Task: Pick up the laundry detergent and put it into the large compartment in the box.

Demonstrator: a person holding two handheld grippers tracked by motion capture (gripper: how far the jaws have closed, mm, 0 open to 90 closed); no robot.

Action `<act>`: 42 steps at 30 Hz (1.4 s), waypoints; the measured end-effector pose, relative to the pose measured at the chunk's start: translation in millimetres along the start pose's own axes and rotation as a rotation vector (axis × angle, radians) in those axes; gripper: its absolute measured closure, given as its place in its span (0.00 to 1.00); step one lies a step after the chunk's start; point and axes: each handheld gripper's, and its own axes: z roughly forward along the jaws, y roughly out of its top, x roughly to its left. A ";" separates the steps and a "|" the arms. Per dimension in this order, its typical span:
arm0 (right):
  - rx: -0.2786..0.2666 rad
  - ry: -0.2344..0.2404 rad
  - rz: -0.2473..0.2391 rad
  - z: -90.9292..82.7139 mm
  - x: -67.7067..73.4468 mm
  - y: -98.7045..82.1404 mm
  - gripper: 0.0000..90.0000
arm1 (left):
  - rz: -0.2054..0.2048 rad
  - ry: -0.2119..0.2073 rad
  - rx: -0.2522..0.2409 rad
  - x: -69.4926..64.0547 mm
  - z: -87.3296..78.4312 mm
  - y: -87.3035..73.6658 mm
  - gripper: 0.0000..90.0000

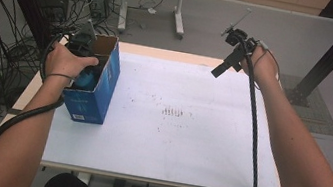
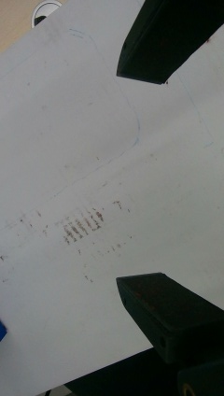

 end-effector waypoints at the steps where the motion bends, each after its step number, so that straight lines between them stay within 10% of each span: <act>1: -0.001 0.000 0.001 -0.1 -0.1 0.0 0.02 | 0.001 0.001 -0.001 0.1 -0.6 0.2 0.41; 42: -0.003 -0.003 -0.017 -2.1 8.9 5.5 0.02 | 0.063 0.013 -0.108 -16.4 -74.7 -8.3 0.35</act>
